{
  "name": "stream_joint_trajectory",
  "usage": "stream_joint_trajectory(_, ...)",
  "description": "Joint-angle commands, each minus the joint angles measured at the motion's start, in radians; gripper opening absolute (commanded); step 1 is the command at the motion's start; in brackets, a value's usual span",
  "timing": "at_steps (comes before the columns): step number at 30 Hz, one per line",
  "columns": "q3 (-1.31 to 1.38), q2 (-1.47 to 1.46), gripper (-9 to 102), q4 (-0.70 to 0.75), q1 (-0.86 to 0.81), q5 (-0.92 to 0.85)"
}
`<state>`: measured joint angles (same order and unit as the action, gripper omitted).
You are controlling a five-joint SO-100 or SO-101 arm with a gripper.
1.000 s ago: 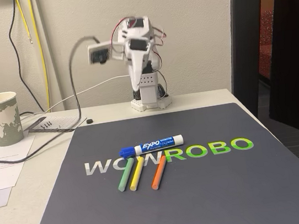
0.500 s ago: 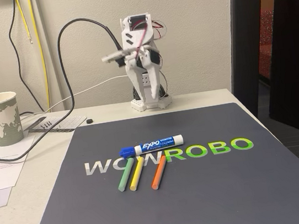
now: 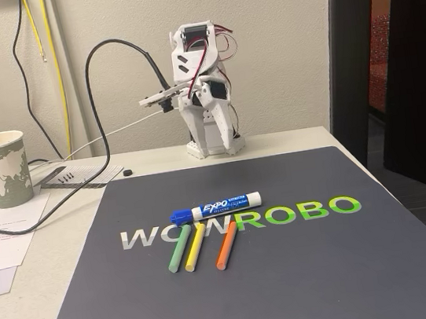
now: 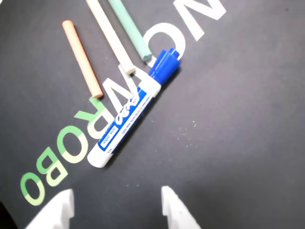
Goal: Pick up the blue marker.
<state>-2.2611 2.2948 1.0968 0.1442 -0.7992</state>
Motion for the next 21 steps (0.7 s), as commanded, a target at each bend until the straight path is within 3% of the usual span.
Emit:
stream_joint_trajectory(1, 0.052, -0.012, 25, 0.017, 0.015, 0.077)
stream_joint_trajectory(12, 0.037, -0.061, 21, 0.038, 0.069, 0.190)
stream_joint_trajectory(21, 0.158, -0.218, 24, 0.204, 0.046, 0.279)
